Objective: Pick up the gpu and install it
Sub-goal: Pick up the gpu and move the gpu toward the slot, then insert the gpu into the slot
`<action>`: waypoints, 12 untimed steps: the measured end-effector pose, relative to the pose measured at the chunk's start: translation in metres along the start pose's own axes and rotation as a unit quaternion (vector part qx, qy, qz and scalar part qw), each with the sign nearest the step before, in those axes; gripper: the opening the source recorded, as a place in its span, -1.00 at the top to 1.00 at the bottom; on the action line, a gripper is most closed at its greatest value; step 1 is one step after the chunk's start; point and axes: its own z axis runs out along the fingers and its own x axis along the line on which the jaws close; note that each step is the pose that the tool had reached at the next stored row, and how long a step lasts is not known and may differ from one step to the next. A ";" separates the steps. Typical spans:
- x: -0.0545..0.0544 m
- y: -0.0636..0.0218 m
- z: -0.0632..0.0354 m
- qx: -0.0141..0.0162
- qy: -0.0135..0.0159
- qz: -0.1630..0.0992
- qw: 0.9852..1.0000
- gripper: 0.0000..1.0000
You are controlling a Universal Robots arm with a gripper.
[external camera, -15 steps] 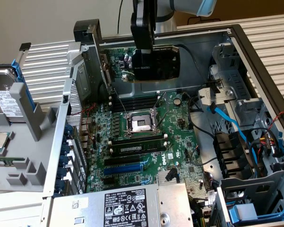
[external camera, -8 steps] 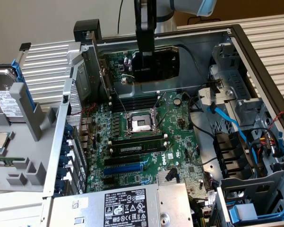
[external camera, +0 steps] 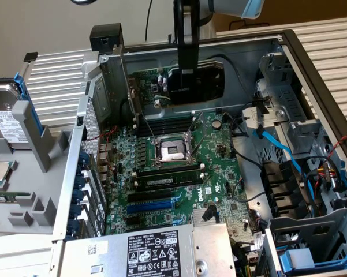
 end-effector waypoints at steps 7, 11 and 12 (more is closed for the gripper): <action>0.000 0.0000 0.0026 -0.023 -0.003 -0.021 1.000 0.46; 0.002 0.0004 0.0075 -0.032 -0.003 -0.025 0.999 0.46; 0.004 0.0008 0.0094 -0.032 -0.003 -0.026 0.999 0.46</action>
